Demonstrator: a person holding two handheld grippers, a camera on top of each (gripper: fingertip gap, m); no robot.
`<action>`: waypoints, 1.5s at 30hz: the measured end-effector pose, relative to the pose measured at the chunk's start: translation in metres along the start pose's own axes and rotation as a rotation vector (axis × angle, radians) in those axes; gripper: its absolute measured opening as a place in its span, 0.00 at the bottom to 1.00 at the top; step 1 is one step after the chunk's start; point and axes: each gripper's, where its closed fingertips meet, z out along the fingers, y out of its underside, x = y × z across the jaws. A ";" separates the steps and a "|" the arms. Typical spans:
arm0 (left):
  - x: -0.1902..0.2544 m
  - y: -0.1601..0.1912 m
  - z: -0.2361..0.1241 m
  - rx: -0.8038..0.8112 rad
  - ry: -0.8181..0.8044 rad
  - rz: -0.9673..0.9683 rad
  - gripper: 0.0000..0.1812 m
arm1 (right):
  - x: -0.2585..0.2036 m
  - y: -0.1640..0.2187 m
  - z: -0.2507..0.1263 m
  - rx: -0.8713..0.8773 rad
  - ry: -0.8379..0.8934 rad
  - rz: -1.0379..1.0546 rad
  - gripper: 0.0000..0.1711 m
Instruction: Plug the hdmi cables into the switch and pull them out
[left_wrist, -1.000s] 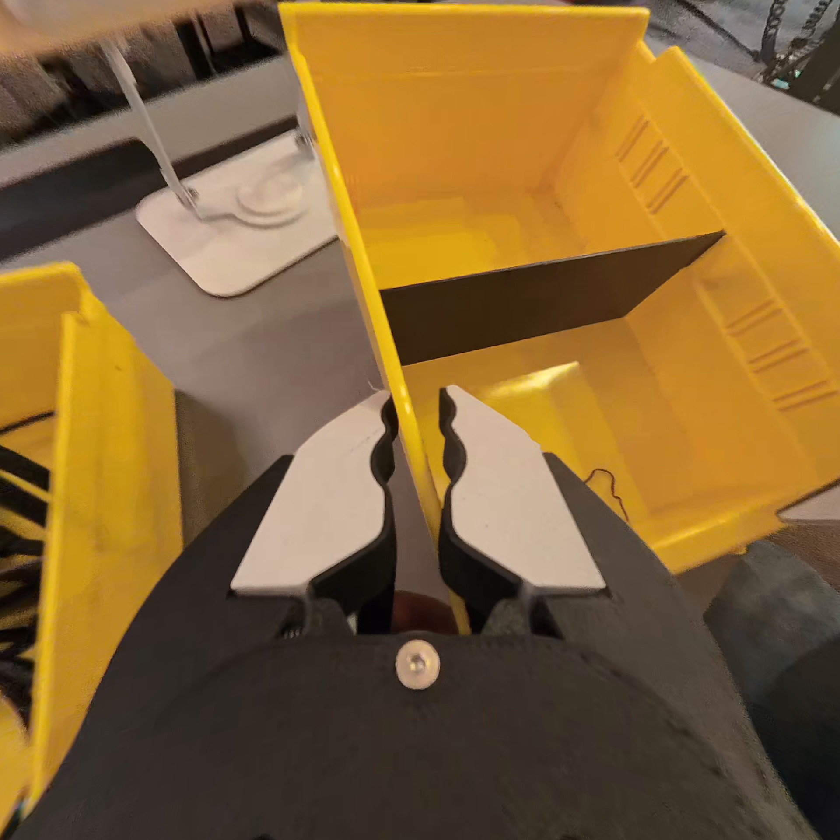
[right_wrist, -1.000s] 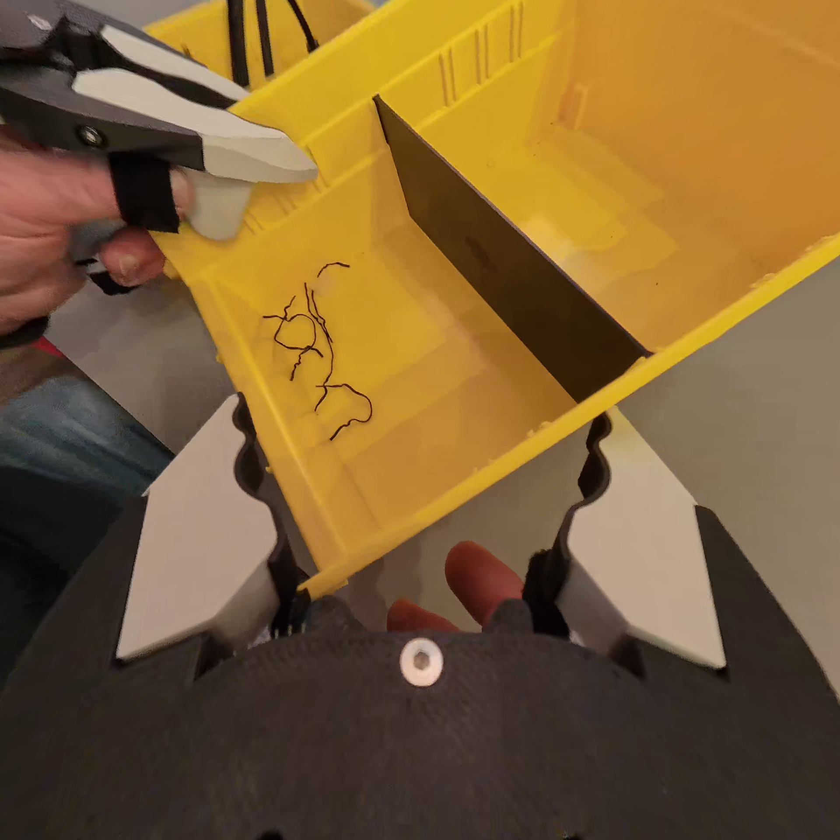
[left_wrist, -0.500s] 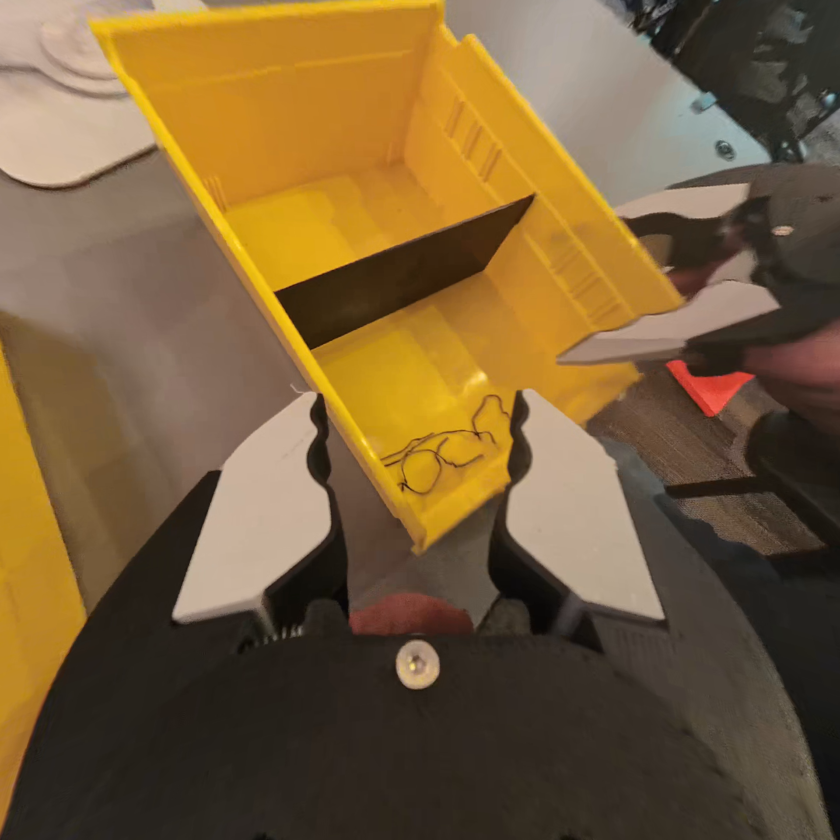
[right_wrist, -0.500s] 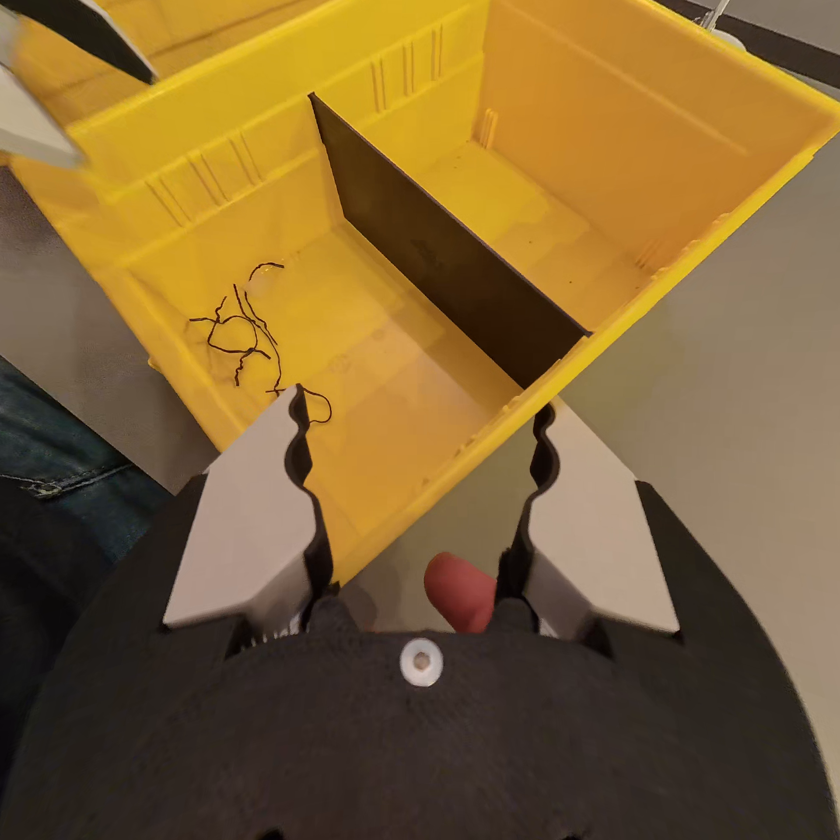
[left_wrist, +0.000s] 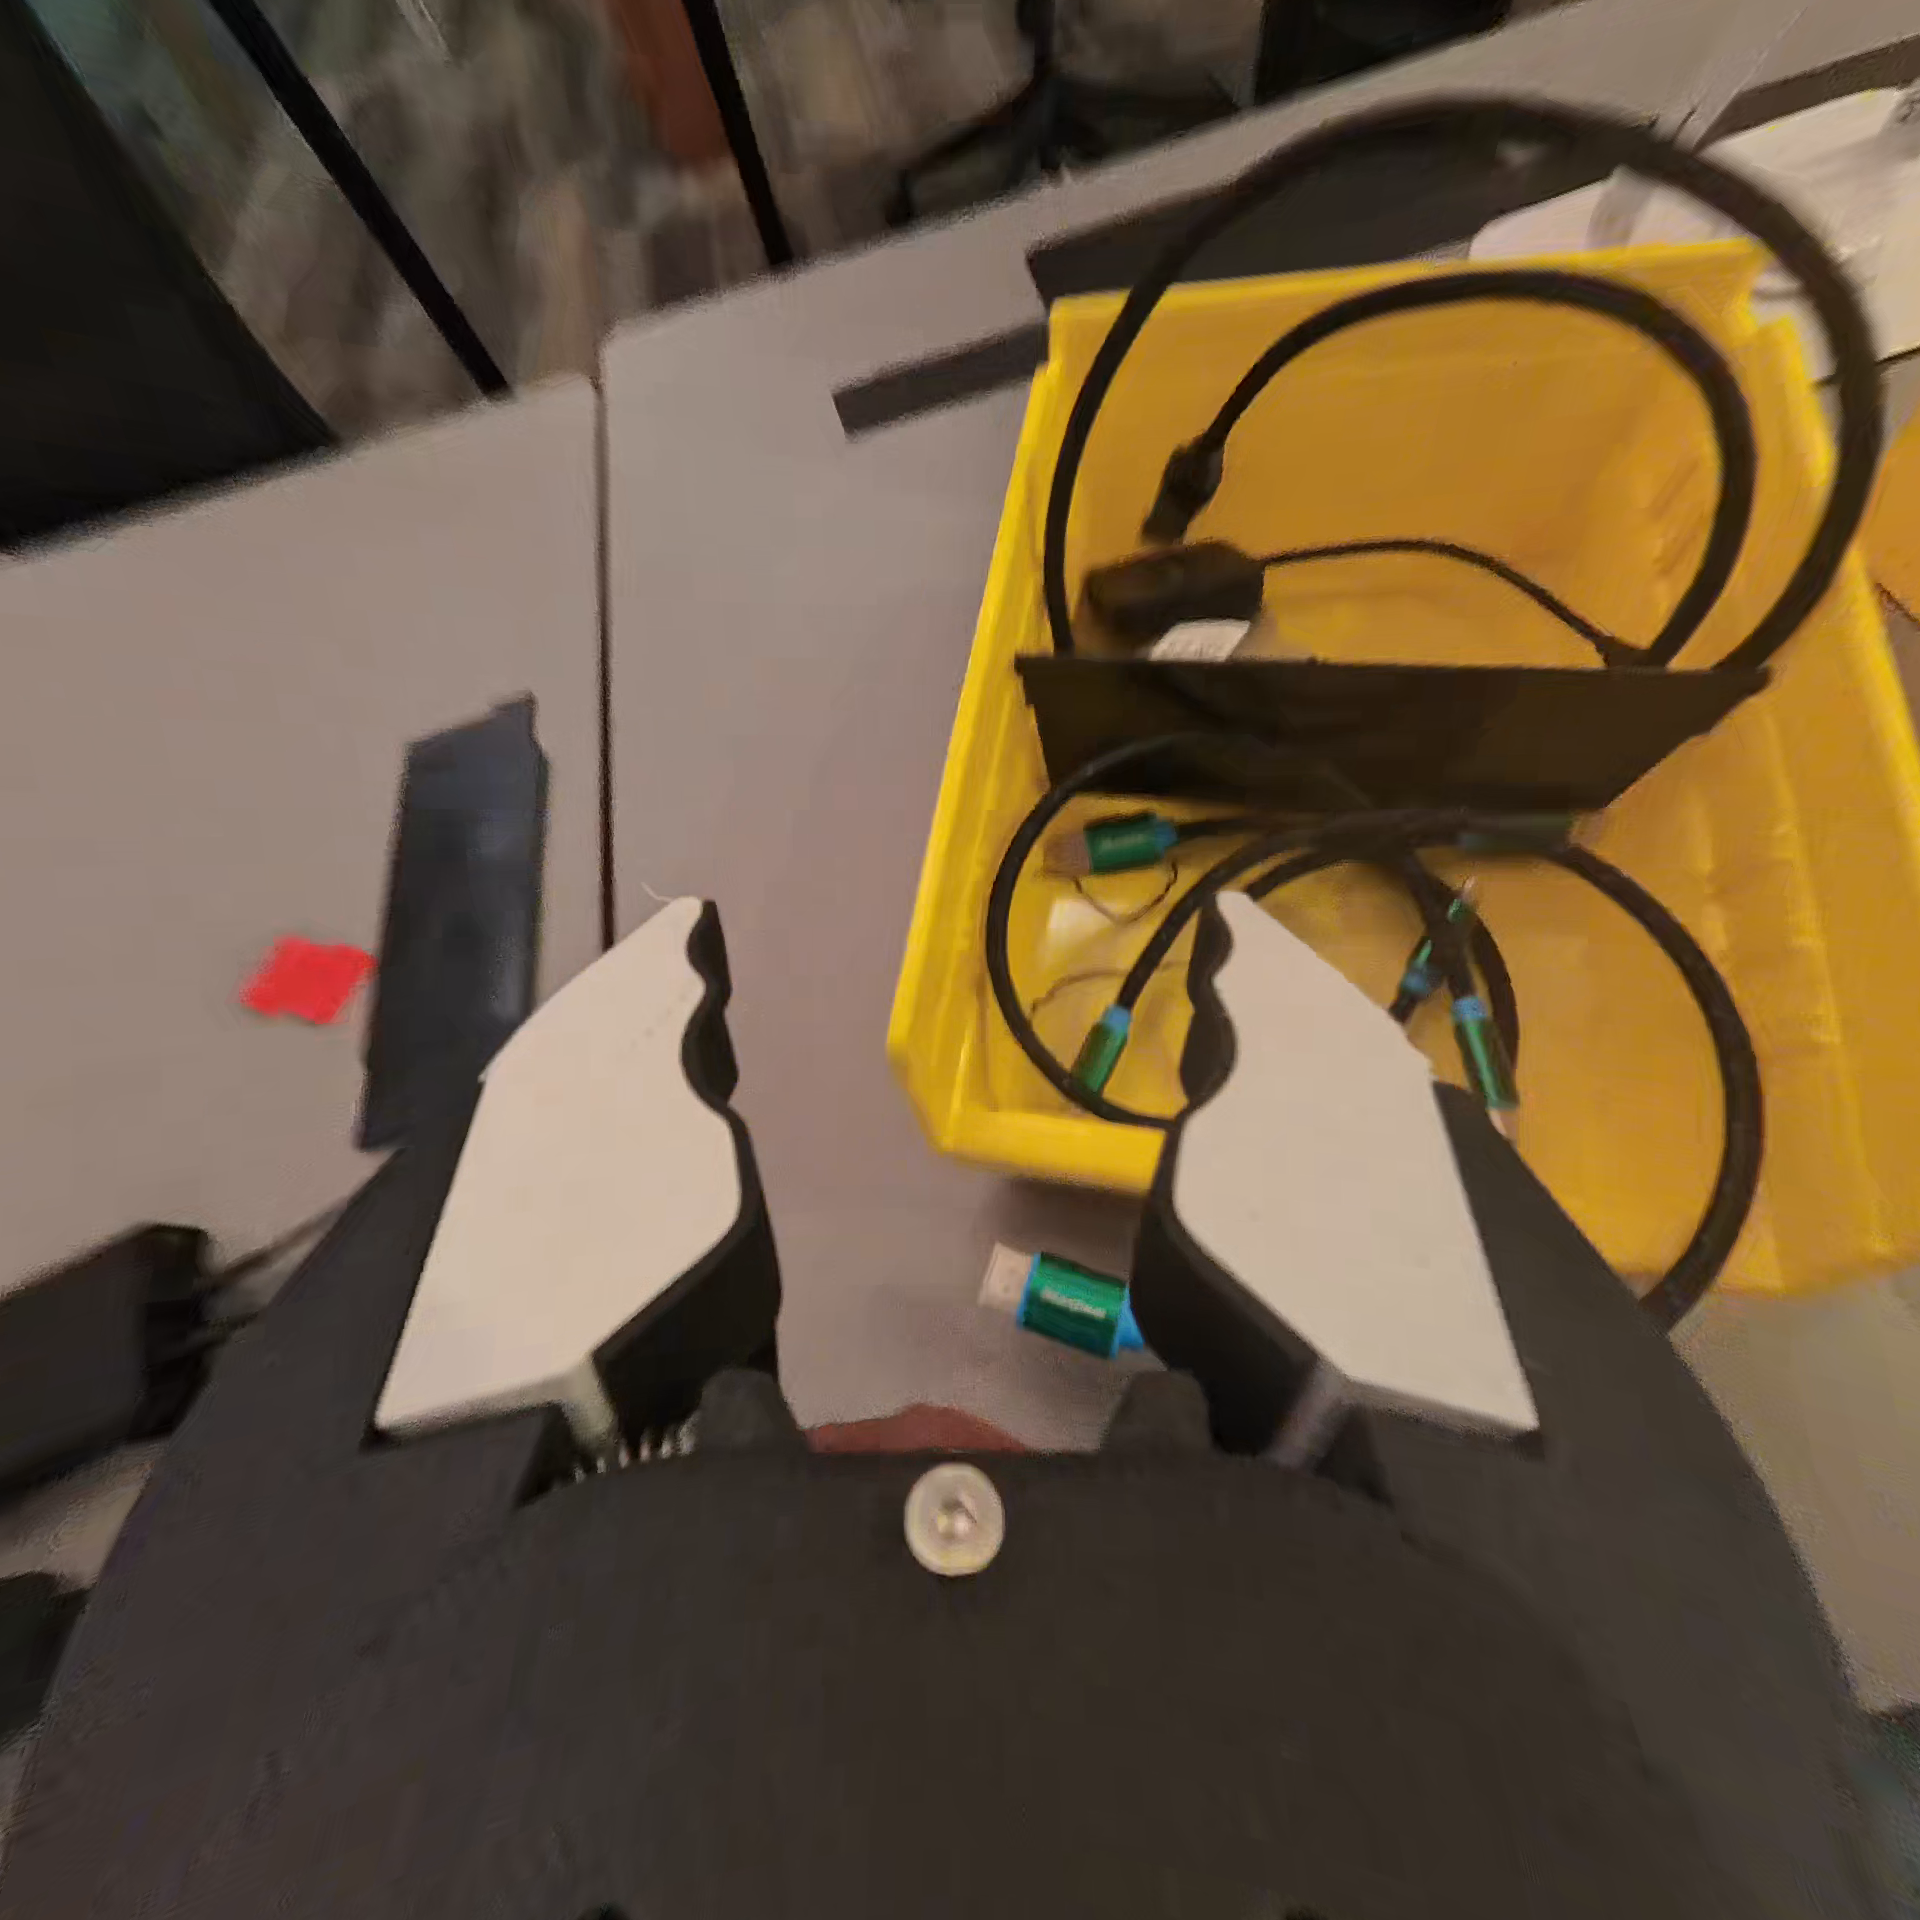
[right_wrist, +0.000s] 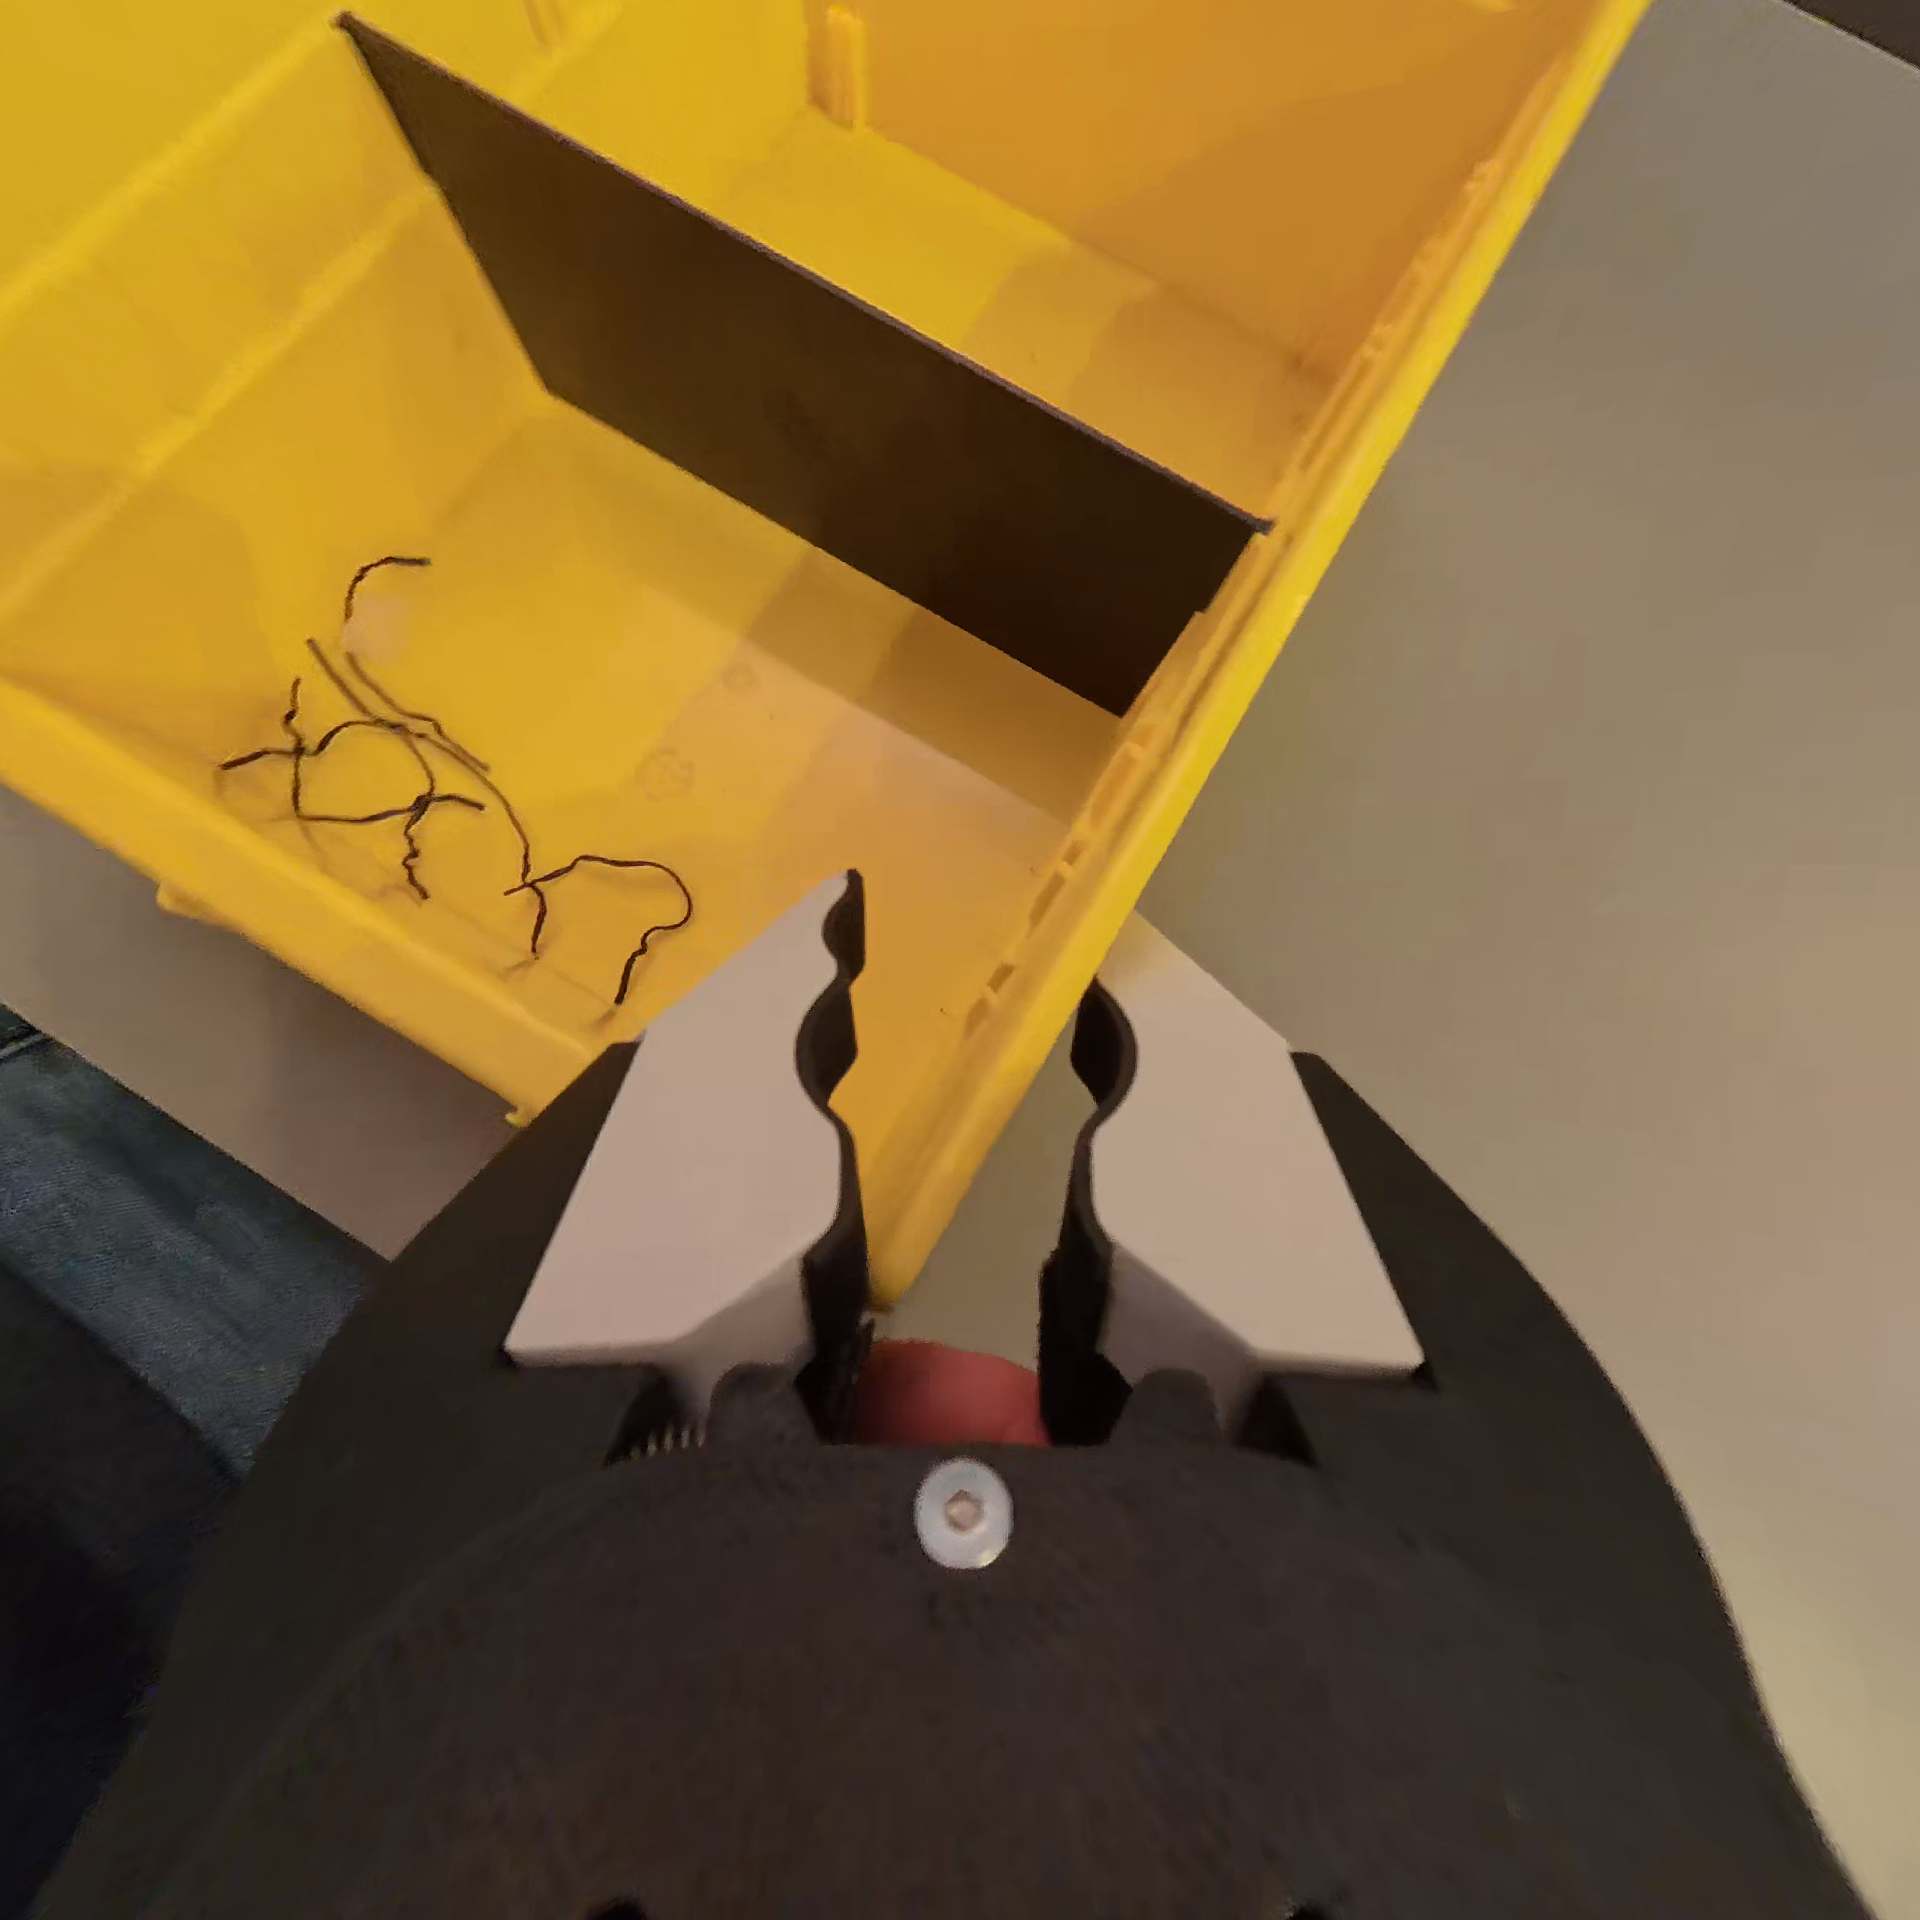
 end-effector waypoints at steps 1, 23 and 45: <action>-0.009 0.011 0.007 -0.044 0.031 -0.054 0.48 | 0.005 0.001 -0.001 -0.001 0.007 0.005 0.18; 0.011 0.097 0.068 -0.354 0.338 -0.152 0.02 | 0.060 0.020 -0.015 0.021 -0.022 0.097 0.01; -0.004 0.127 0.024 -0.336 0.195 -0.305 0.02 | 0.191 0.088 -0.074 0.021 0.176 0.278 0.01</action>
